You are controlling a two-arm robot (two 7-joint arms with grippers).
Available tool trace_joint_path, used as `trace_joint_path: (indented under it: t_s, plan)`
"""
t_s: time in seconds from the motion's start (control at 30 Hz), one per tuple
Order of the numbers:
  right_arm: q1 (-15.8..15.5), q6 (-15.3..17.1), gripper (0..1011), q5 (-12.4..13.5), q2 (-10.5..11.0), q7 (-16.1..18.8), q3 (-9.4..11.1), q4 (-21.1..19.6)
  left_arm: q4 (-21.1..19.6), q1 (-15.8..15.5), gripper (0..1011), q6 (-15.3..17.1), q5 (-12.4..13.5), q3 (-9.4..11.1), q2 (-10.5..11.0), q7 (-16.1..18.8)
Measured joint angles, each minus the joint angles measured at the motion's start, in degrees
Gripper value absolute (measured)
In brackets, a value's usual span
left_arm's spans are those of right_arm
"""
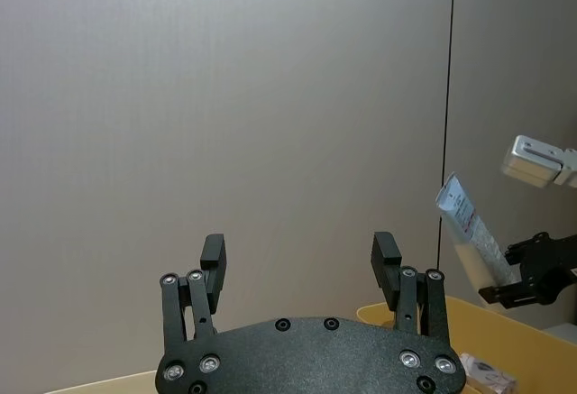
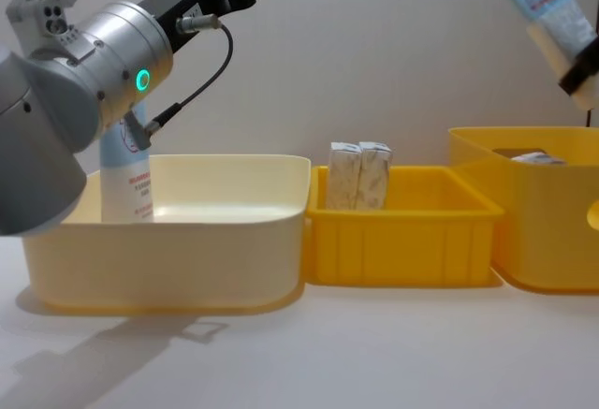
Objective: Bimanual collaborative sorting of washing and personal care products
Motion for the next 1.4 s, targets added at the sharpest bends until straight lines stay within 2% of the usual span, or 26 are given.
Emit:
trace_joint_path:
  t_s: [0.17,0.4,0.57,0.9,1.03,1.1,1.27,1.33,1.4]
  plan:
    - [3.7,0.5,659,-1.0,0.1,4.2,-2.2,4.7,0.0,0.0,1002,0.0,0.0,0.0,0.0,0.0]
    - [6.9,-0.3,659,-1.8,-0.3,8.8,-4.2,8.2,0.0,0.0,1002,0.0,0.0,0.0,0.0,0.0]
    - [8.6,-1.2,659,-2.0,-0.9,10.9,-4.9,9.6,0.0,0.0,1002,0.0,0.0,0.0,0.0,0.0]
    - [10.2,-2.1,659,-2.3,-1.5,12.9,-5.6,10.9,0.0,0.0,1002,0.0,0.0,0.0,0.0,0.0]
    - [10.6,-2.3,719,-2.3,-1.7,13.4,-5.7,11.3,0.0,0.0,1002,0.0,0.0,0.0,0.0,0.0]
    - [10.8,-2.4,819,-2.4,-1.8,13.6,-5.8,11.4,0.0,0.0,1002,0.0,0.0,0.0,0.0,0.0]
    - [11.2,-2.6,919,-2.4,-1.9,14.0,-5.9,11.7,0.0,0.0,1002,0.0,0.0,0.0,0.0,0.0]
    - [11.3,-2.6,993,-2.4,-1.9,14.2,-6.0,11.8,0.0,0.0,1002,0.0,0.0,0.0,0.0,0.0]
    - [11.3,-2.6,1001,-2.4,-2.0,14.2,-6.0,11.8,0.0,0.0,1002,0.0,0.0,0.0,0.0,0.0]
